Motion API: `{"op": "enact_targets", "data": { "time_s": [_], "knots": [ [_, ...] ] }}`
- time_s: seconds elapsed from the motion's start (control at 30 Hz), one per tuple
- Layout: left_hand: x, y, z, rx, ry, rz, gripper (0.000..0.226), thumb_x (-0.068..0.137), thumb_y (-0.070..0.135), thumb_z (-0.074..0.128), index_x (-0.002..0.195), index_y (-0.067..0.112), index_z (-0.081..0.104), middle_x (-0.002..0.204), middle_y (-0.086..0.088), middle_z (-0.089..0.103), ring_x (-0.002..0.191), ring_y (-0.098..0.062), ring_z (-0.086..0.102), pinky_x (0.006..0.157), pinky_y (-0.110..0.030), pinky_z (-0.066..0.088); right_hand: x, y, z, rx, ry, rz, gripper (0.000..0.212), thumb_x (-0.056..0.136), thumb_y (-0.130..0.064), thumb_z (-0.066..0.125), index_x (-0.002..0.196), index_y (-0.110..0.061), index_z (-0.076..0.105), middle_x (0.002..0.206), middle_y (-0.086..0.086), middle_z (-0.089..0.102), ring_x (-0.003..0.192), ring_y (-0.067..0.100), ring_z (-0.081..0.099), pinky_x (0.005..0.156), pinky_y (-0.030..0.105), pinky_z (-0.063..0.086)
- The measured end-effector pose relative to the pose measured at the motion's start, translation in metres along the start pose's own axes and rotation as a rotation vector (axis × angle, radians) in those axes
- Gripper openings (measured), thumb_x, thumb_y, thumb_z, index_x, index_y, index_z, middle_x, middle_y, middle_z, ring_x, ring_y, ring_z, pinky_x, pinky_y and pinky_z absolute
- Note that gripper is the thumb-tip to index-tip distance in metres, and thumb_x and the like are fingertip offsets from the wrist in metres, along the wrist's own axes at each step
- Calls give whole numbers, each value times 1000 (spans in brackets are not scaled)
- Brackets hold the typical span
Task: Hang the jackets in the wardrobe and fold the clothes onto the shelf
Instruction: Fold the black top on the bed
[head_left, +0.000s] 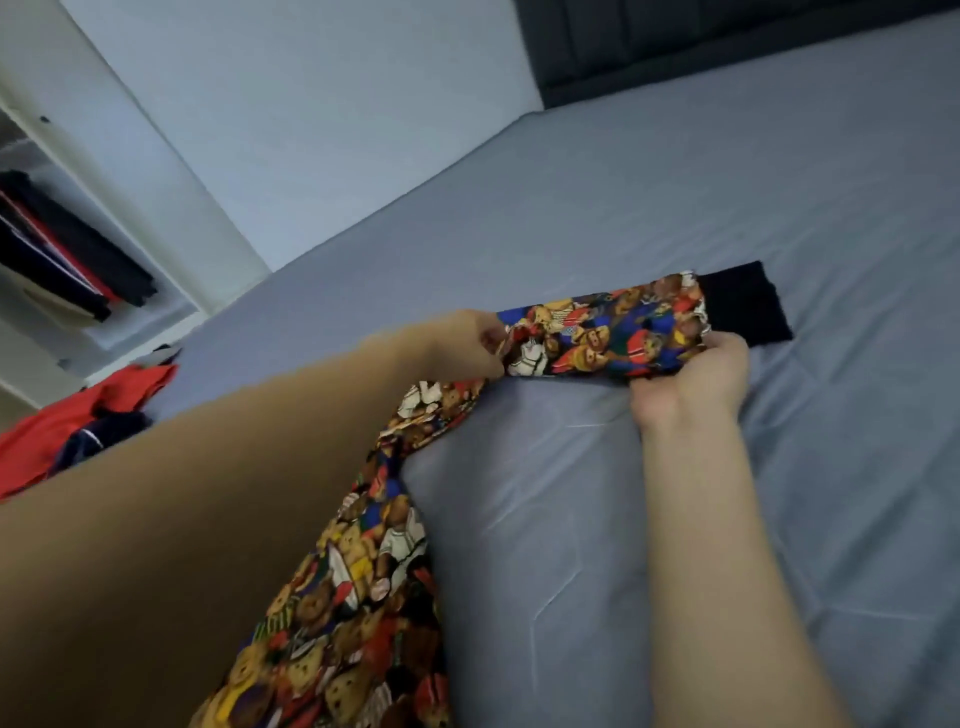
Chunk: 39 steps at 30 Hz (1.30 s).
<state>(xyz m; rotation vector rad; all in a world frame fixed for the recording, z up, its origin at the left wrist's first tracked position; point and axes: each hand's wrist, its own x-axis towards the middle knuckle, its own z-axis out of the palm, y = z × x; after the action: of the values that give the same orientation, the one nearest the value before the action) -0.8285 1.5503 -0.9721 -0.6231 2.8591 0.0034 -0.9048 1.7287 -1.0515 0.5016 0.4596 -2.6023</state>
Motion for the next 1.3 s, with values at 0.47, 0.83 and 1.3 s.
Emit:
{"op": "enact_targets", "data": {
  "time_s": [0.47,0.83,1.3],
  "knots": [
    [-33,-25,45,-252,37,-113,23,96,34,54,81,17,59,85,2,59,81,-18,56,69,-31,45,-12,26,26,-356,-111,-47,21,101,-32,48,90,-20,61,85,-2,68,78,13,66,77,33,55],
    [-239,-204,34,-1223,432,-699,22,100,23,44,105,8,60,114,-16,66,90,-26,62,77,-34,49,-160,202,103,-1388,-669,-623,40,103,-37,37,75,-16,56,77,-2,56,72,17,53,63,32,36],
    [-267,-281,116,-1652,604,-1084,29,96,20,57,122,8,58,101,-7,62,88,-27,63,60,-34,47,-114,253,-7,-2338,-433,-881,98,74,-53,60,152,-24,8,160,9,-4,147,31,-9,114,62,-3]
  ]
}}
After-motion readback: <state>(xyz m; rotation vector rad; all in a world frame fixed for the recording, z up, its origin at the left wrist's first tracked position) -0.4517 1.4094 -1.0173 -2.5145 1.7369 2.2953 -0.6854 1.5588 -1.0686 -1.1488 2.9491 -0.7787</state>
